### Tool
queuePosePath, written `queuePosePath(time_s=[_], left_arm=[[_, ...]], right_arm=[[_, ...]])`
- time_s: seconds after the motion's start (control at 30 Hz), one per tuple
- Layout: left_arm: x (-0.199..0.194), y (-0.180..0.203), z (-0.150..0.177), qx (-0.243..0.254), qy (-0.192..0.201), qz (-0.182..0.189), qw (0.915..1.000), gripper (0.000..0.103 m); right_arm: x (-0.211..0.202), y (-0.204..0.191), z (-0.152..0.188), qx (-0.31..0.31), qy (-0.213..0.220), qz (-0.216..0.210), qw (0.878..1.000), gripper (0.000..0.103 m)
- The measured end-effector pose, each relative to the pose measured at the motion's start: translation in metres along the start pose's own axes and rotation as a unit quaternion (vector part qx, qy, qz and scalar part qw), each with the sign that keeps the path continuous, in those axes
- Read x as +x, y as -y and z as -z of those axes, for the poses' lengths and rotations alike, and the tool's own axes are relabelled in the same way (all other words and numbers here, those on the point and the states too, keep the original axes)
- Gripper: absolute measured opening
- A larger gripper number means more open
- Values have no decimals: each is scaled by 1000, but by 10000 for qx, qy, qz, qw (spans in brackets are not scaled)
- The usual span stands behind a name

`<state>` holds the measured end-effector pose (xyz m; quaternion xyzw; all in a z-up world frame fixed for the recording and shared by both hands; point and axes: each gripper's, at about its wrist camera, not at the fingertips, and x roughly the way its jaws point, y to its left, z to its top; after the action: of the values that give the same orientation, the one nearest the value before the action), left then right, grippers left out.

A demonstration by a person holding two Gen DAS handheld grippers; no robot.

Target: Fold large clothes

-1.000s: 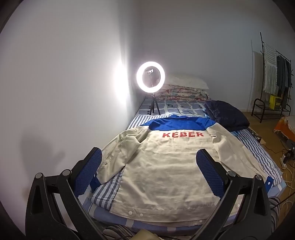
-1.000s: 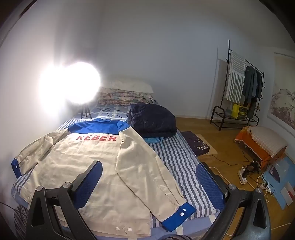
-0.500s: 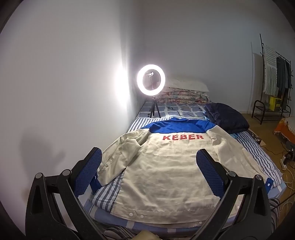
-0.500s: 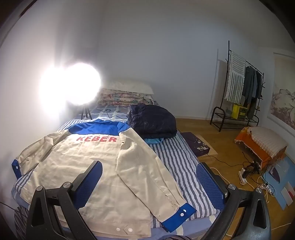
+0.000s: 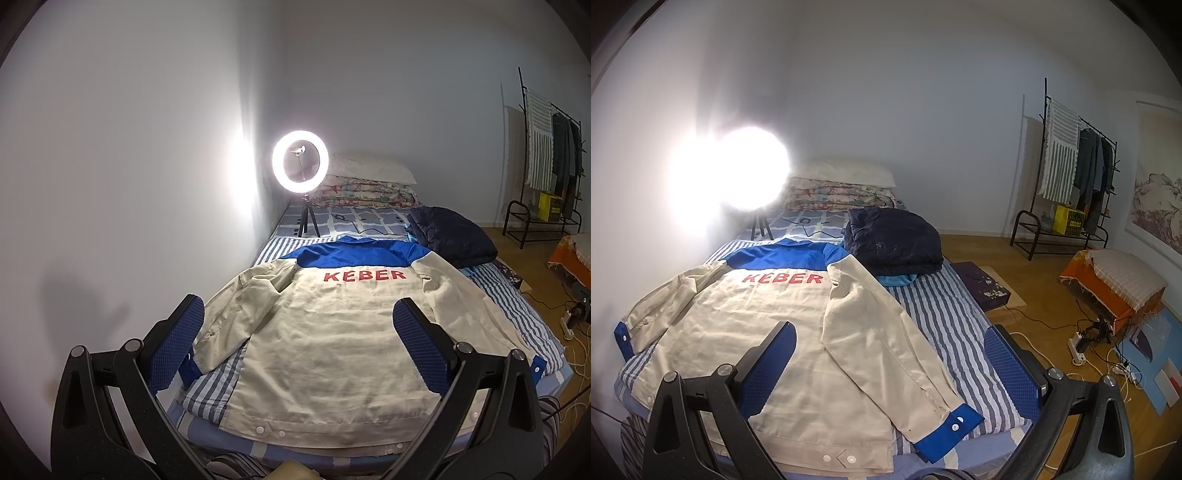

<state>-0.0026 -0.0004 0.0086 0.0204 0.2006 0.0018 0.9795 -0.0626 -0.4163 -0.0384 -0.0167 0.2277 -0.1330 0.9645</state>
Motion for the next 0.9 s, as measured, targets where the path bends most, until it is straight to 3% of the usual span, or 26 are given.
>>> queuePosePath(time_s=[0.9], left_arm=[[-2,1,1,23,15,8,10000,103]], right_arm=[[5,3,4,45,-62,14,10000,103]])
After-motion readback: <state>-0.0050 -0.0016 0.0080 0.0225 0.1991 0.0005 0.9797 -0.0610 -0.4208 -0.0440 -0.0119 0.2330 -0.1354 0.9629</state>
